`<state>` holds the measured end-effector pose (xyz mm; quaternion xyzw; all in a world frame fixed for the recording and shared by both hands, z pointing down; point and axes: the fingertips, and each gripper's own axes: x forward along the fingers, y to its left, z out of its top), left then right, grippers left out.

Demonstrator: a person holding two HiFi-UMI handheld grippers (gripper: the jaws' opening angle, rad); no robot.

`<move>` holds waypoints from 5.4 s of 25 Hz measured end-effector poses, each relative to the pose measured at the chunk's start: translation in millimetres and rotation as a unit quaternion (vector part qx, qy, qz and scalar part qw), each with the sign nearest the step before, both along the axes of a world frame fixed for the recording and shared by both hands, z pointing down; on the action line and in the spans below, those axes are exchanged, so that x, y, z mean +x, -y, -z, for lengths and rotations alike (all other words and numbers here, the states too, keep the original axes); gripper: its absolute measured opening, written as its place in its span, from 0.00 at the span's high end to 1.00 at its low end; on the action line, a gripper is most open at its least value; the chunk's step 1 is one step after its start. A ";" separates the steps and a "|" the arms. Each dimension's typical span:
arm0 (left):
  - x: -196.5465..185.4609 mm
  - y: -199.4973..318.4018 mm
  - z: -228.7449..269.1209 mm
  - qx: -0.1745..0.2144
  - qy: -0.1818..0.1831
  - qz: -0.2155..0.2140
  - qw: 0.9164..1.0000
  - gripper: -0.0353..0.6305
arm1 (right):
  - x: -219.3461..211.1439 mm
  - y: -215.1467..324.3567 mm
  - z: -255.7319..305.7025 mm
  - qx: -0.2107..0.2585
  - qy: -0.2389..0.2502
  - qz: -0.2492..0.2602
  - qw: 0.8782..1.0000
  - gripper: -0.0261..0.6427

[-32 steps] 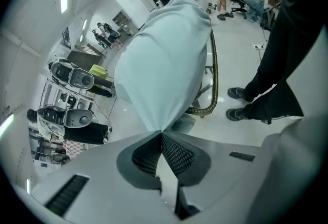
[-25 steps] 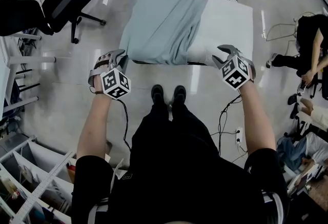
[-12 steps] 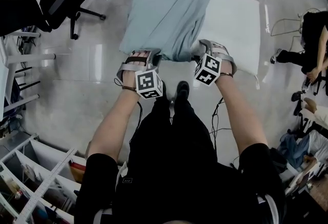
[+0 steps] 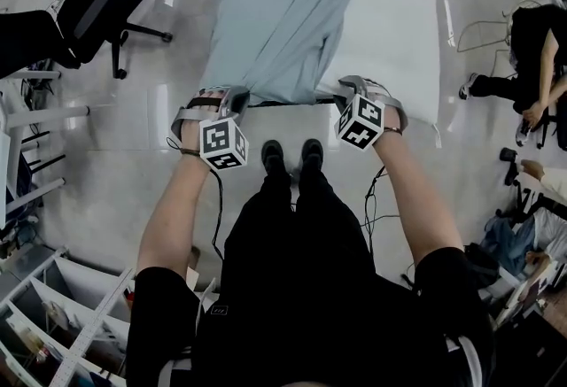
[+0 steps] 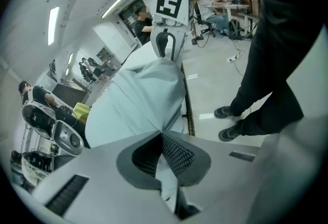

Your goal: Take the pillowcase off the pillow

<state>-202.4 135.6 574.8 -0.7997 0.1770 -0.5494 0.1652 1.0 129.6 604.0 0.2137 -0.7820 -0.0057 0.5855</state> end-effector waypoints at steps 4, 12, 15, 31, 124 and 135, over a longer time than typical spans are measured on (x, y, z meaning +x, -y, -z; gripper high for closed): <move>22.2 -5.3 21.0 -0.047 -0.065 -0.003 0.997 0.93 | 9.6 2.5 11.1 -0.003 0.006 -0.016 1.000 0.69; 42.5 83.7 74.1 -0.036 -0.111 0.022 0.993 0.93 | 49.4 76.7 57.9 0.017 0.049 -0.083 0.995 0.68; 48.0 130.8 73.2 -0.058 -0.115 0.042 0.991 0.93 | 65.3 121.2 61.5 0.013 0.058 -0.093 0.994 0.66; 107.5 347.9 -1.3 -0.253 -0.074 0.078 0.961 0.75 | 81.3 293.0 -12.5 -0.191 0.068 0.013 0.979 0.26; -4.6 269.5 60.5 -0.314 0.096 -0.072 0.942 0.93 | -7.4 220.4 87.5 -0.335 0.059 0.185 0.922 0.67; -23.8 269.0 92.8 -0.233 -0.047 0.010 0.971 0.93 | 10.7 235.1 87.3 -0.283 0.079 0.124 0.948 0.64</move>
